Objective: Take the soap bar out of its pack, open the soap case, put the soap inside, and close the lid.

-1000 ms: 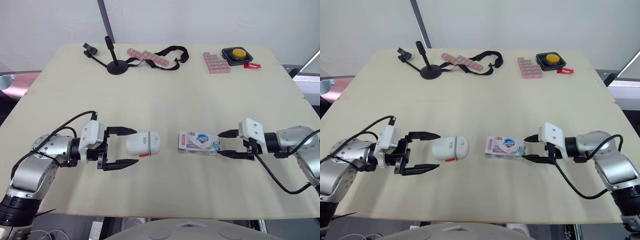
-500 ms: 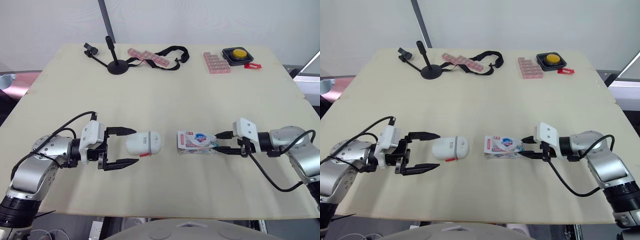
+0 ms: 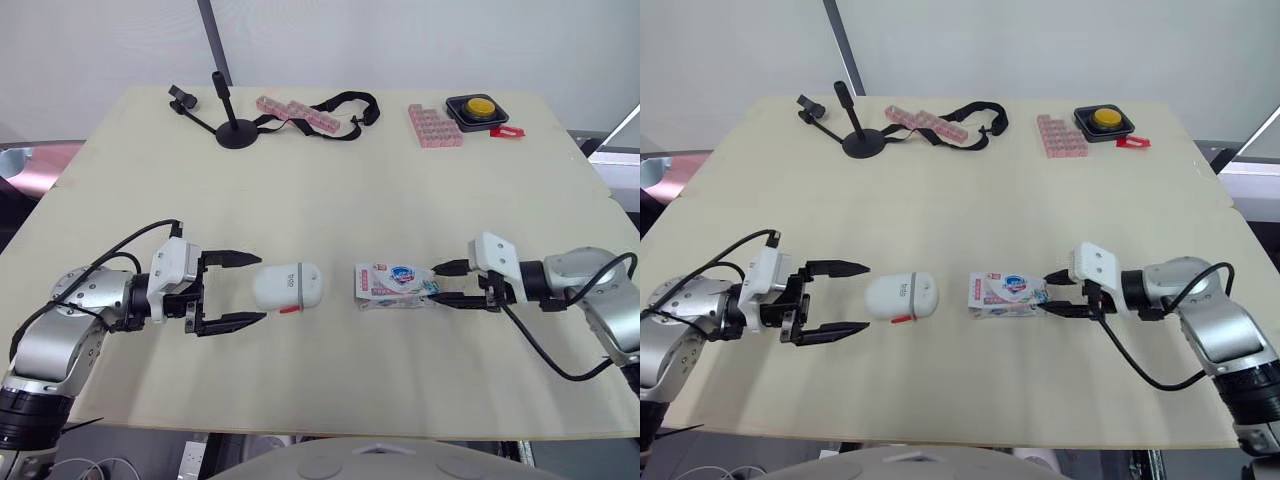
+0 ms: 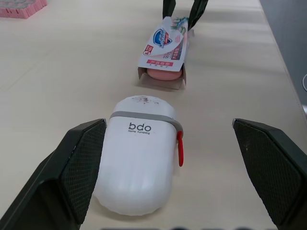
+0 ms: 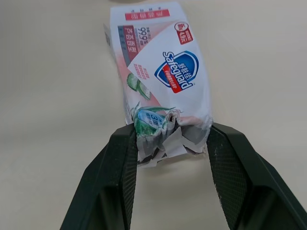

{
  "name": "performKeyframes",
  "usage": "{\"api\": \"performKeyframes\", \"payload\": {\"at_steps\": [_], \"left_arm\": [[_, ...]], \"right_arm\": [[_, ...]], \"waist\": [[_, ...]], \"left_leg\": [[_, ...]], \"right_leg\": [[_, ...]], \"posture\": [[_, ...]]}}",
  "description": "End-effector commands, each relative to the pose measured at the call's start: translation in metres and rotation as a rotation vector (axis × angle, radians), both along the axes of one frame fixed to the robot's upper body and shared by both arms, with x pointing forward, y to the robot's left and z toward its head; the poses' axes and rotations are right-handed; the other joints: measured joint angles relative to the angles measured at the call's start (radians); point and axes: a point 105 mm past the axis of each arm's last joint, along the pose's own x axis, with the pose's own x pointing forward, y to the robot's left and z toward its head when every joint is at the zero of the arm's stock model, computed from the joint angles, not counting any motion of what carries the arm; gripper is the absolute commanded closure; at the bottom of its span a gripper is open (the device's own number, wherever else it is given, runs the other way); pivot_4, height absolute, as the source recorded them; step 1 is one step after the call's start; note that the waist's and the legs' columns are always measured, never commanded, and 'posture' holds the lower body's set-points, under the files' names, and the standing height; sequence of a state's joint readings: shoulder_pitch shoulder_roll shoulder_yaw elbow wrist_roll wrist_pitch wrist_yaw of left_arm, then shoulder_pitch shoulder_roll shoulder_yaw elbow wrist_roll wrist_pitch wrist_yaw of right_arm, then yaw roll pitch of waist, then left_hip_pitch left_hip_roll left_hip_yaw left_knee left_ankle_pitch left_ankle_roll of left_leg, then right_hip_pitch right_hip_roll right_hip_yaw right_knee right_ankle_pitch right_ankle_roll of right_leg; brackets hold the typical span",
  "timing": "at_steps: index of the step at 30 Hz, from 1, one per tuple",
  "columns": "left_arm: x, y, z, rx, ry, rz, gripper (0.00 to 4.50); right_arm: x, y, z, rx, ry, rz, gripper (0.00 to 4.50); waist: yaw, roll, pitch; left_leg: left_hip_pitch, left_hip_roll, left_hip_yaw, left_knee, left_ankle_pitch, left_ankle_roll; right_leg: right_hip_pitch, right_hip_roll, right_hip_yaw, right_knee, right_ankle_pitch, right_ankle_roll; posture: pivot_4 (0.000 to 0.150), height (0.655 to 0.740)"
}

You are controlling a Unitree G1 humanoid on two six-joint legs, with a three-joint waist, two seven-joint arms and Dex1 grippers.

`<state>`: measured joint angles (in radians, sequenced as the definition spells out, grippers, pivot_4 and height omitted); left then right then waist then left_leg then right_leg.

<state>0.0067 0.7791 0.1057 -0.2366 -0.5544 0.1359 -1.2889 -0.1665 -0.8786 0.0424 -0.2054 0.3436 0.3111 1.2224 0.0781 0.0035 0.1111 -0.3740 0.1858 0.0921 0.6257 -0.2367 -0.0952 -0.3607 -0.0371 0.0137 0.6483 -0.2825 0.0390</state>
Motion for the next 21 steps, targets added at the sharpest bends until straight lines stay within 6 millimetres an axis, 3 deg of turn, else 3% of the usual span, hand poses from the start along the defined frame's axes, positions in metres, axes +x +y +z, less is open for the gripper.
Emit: {"api": "performKeyframes", "payload": {"at_steps": [1,8,11,21], "left_arm": [[-0.002,0.002,0.007,0.006,-0.026,-0.013,0.0],[0.004,0.008,0.013,-0.06,-0.069,0.053,0.0],[0.003,0.017,0.006,-0.067,-0.06,0.116,0.0],[-0.001,0.022,-0.004,-0.227,0.103,0.275,0.0]], "right_arm": [[-0.001,0.0,0.026,0.009,-0.053,0.022,2.27],[-0.004,-0.004,0.029,-0.006,-0.051,0.025,2.27],[-0.003,-0.009,0.027,-0.014,-0.051,0.016,2.27],[0.0,-0.016,0.02,-0.023,-0.043,0.006,2.27]], "waist": [[0.0,0.0,0.0],[0.0,0.0,0.0],[-0.002,0.0,0.0],[0.0,0.0,0.0]], "left_leg": [[0.0,0.0,0.0,0.0,0.0,0.0],[0.0,0.0,0.0,0.0,0.0,0.0],[-0.001,0.0,0.0,0.0,0.0,0.0],[0.0,0.001,0.0,0.0,0.0,0.0]], "right_leg": [[0.0,0.0,0.0,0.0,0.0,0.0],[0.0,0.0,0.0,0.0,0.0,0.0],[0.0,0.0,0.0,0.0,0.0,0.0],[0.0,0.0,0.0,0.0,0.0,0.0]], "posture": [[0.15,0.74],[0.15,0.74],[0.15,0.74],[0.15,0.74]]}}
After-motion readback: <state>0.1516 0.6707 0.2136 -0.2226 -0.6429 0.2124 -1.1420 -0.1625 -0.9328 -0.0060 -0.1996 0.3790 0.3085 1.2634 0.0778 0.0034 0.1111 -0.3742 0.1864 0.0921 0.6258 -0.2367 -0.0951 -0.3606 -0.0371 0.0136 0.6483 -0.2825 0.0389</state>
